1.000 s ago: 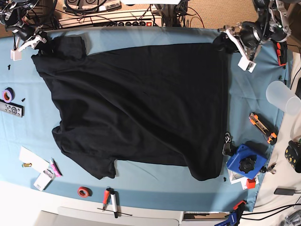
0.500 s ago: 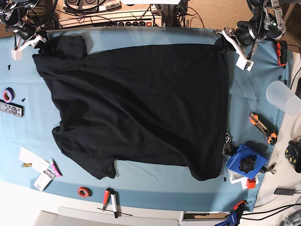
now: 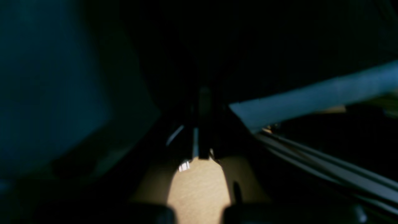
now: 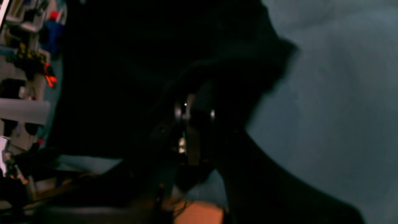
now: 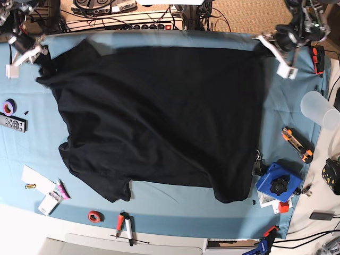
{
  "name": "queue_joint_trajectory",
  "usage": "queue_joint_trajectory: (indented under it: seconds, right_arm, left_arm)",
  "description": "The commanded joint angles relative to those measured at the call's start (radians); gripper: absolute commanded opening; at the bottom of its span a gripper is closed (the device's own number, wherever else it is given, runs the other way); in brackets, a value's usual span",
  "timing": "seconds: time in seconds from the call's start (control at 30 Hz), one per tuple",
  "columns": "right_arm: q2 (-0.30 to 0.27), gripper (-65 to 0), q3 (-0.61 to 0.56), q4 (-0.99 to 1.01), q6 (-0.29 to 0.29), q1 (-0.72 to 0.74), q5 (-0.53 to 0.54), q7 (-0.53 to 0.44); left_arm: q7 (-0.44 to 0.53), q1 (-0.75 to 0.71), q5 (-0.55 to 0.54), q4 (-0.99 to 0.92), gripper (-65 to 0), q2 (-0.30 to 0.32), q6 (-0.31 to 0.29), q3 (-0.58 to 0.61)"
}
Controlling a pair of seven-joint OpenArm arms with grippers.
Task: Layout the t-shirt on the table in an organized manner, then fold the t-shirt properly
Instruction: 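Pull both grasped corners apart with both grippers to smooth the shirt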
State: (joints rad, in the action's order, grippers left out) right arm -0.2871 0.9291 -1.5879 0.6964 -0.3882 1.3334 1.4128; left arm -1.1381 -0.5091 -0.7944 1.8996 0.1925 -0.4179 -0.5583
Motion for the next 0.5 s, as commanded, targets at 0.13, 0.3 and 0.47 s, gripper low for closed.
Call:
queue_joint_trajectory:
  seconds: [0.13, 0.3, 0.47]
  right_arm:
    - [-0.02, -65.0, 0.008, -0.038, 0.002, -0.073, 0.077, -0.017]
    - [-0.02, -65.0, 0.008, -0.038, 0.002, -0.141, 0.138, -0.017]
    - [-0.02, -65.0, 0.008, -0.038, 0.002, -0.18, 0.145, -0.017]
  left_arm:
    - [-0.055, -0.009, -0.116, 0.012, -65.0, 0.043, -0.051, -0.081]
    - [-0.078, -0.032, -0.126, 0.012, -65.0, 0.063, -0.05, -0.091]
    - [-0.081, -0.048, -0.127, 0.012, -65.0, 0.063, -0.05, -0.167]
